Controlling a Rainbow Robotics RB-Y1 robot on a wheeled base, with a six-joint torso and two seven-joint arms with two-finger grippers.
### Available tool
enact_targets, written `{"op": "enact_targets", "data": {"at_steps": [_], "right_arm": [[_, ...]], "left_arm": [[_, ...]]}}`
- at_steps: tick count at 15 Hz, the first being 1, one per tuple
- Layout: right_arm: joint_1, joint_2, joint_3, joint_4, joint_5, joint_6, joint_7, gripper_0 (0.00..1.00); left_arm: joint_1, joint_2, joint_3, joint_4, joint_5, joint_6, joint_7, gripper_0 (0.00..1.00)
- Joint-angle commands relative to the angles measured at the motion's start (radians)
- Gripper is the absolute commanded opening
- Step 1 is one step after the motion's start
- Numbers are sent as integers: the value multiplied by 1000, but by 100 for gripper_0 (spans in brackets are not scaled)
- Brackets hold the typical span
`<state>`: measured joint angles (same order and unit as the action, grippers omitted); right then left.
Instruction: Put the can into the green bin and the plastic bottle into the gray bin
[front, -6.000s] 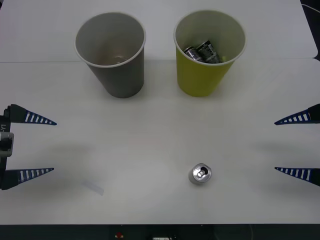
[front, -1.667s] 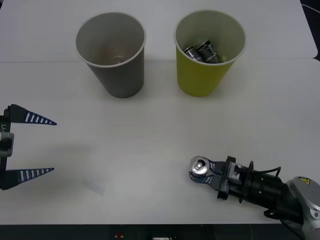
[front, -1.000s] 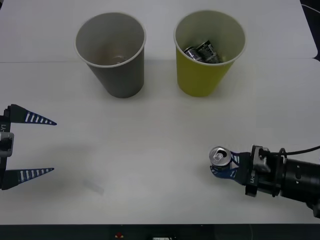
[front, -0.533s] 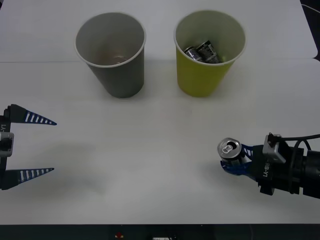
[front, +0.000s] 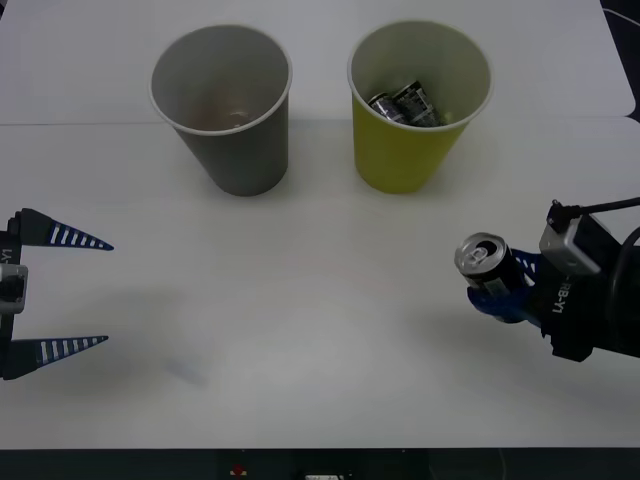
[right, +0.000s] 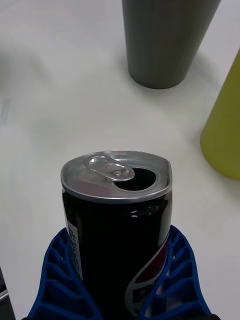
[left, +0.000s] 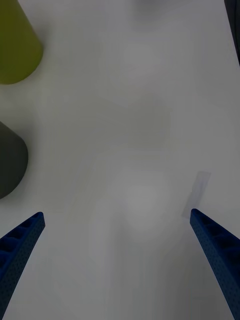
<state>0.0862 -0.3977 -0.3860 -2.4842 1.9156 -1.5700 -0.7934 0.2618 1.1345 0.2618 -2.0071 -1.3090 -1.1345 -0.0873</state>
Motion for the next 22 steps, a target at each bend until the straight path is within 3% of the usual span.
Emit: {"op": "enact_targets", "data": {"at_steps": [1, 10, 14, 19, 22], "right_arm": [[-75, -12, -5, -70, 56, -1, -159, 0], [-312, -210, 98, -58, 98, -1, -489, 0], [-525, -182, 110, 67, 141, -1, -495, 0], [-730, -162, 182, 288, 278, -1, -495, 0], [-847, -122, 249, 415, 416, -1, -497, 0]], "left_arm": [[0, 0, 0, 0, 0, 0, 0, 100], [0, 0, 0, 0, 0, 0, 0, 100], [0, 0, 0, 0, 0, 0, 0, 100], [0, 0, 0, 0, 0, 0, 0, 100], [0, 0, 0, 0, 0, 0, 0, 100]]}}
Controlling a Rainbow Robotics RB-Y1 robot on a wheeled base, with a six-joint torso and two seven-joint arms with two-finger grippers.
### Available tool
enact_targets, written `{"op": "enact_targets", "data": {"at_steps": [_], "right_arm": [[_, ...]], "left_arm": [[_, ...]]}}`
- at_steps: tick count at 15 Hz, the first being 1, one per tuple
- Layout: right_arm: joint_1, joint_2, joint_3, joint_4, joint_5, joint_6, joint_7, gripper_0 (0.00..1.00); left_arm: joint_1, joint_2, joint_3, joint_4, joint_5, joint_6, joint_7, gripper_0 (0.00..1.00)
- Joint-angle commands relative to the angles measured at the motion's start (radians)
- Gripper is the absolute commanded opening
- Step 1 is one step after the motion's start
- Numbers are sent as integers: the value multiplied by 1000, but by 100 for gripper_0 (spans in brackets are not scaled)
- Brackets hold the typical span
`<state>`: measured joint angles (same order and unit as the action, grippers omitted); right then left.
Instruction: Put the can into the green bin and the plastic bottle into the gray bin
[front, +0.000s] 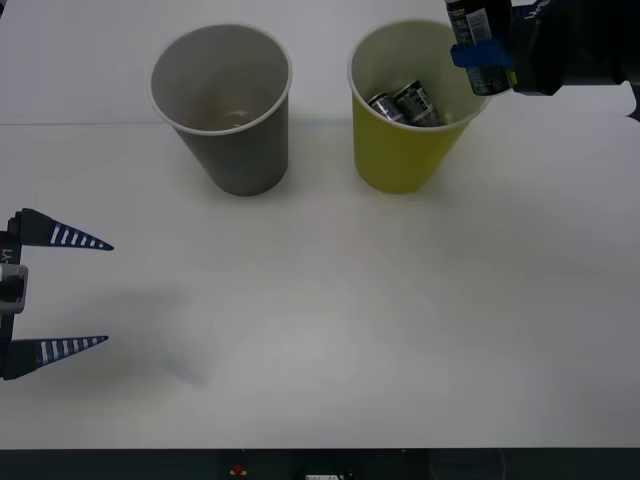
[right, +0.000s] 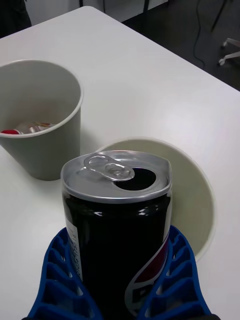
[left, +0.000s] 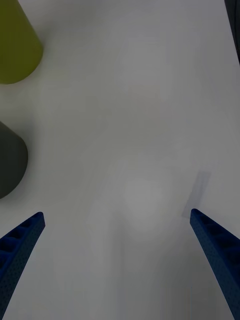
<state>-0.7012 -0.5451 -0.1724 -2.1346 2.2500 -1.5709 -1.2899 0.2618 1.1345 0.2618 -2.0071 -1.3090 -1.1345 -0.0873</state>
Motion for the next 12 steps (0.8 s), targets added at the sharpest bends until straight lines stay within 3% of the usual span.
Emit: {"op": "enact_targets", "data": {"at_steps": [1, 6, 12], "right_arm": [[-92, 40, 51, 111, 122, 0, 0, 0], [-231, 94, 116, 349, 275, 0, 6, 0], [-331, 94, 195, 571, 319, 0, 9, 0]], "left_arm": [[0, 0, 0, 0, 0, 0, 0, 100], [0, 0, 0, 0, 0, 0, 0, 100], [0, 0, 0, 0, 0, 0, 0, 100]]}}
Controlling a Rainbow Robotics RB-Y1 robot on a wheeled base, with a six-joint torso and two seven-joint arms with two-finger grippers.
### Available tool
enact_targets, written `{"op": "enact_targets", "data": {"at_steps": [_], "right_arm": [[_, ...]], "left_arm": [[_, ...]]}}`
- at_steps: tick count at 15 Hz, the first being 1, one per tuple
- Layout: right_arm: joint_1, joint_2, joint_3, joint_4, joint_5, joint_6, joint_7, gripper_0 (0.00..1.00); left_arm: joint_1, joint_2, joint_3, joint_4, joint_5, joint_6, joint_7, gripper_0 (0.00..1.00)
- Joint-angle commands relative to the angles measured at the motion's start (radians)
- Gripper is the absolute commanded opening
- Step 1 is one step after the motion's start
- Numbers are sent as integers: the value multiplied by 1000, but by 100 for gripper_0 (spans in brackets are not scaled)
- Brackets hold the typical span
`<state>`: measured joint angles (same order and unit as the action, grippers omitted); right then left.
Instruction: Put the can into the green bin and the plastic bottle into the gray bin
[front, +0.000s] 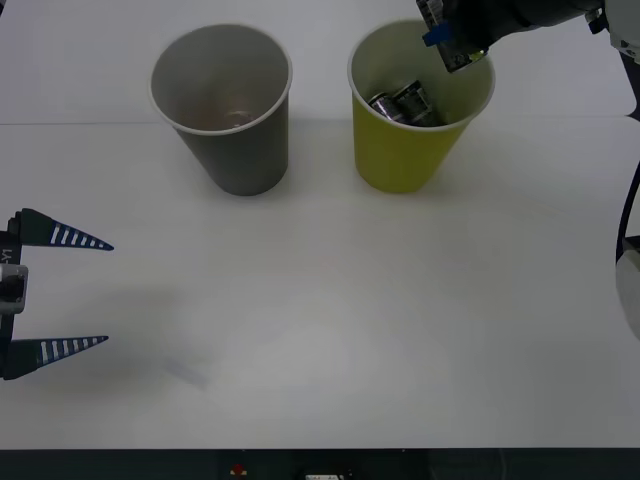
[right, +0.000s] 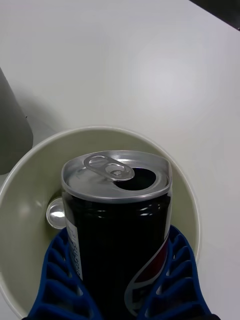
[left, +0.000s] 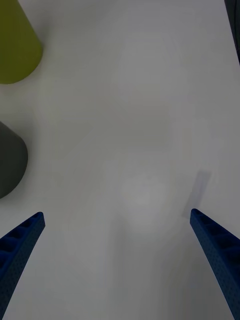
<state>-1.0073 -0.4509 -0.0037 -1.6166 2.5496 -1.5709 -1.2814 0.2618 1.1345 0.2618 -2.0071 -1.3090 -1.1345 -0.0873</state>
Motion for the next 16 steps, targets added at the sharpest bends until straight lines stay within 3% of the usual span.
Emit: {"op": "enact_targets", "data": {"at_steps": [1, 4, 5, 6, 7, 16], "right_arm": [[-36, 0, 33, 76, 21, 0, 1, 0], [-47, 0, 44, 127, 12, 0, 14, 0], [-47, 0, 50, 132, 11, 0, 14, 32], [-48, 0, 53, 132, 11, 0, 16, 79], [-47, 0, 51, 132, 8, 0, 25, 99], [-48, 0, 34, 132, 0, 0, 47, 100]], "left_arm": [[0, 0, 0, 0, 0, 0, 0, 100], [0, 0, 0, 0, 0, 0, 0, 100], [0, 0, 0, 0, 0, 0, 0, 100], [0, 0, 0, 0, 0, 0, 0, 100], [0, 0, 0, 0, 0, 0, 0, 100], [0, 0, 0, 0, 0, 0, 0, 100]]}}
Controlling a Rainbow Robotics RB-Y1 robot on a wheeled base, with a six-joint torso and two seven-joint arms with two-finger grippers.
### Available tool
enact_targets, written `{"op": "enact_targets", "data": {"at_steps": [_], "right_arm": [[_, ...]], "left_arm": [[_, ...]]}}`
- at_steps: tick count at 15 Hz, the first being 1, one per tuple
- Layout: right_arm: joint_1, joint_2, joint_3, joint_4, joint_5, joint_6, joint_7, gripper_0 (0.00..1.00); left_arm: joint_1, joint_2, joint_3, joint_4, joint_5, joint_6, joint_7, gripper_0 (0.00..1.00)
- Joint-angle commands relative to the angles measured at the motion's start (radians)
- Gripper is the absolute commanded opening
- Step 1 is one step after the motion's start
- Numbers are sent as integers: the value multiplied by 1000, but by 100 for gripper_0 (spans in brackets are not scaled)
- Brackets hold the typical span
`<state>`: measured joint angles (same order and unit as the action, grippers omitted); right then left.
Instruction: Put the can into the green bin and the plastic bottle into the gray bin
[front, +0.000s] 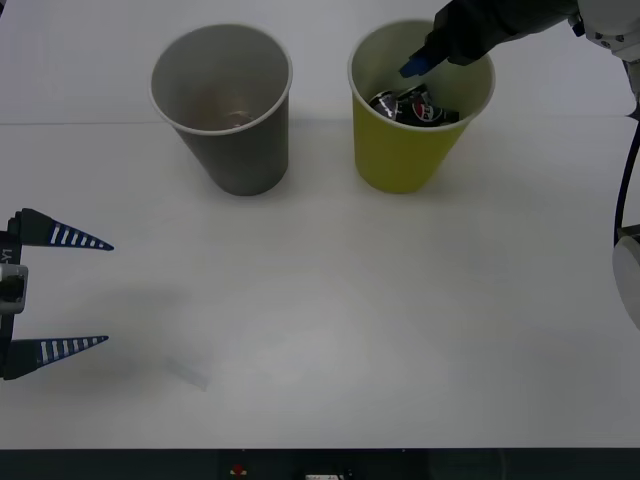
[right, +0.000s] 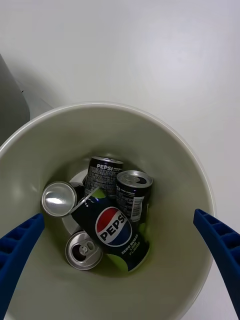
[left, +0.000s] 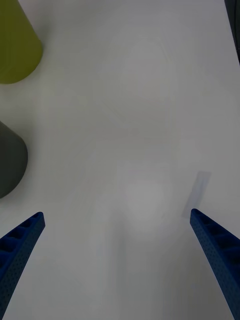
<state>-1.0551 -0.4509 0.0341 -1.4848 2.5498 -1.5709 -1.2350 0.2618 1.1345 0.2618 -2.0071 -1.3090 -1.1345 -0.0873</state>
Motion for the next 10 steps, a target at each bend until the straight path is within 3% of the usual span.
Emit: {"op": "enact_targets", "data": {"at_steps": [1, 5, 10], "right_arm": [[0, 0, -10, -5, -2, 0, 0, 100], [12, 3, -45, -75, -40, 0, -1, 100], [152, 3, -129, -338, -152, 0, -46, 100]], "left_arm": [[0, 0, 0, 0, 0, 0, 0, 100], [0, 0, 0, 0, 0, 0, 0, 100], [0, 0, 0, 0, 0, 0, 0, 100]]}}
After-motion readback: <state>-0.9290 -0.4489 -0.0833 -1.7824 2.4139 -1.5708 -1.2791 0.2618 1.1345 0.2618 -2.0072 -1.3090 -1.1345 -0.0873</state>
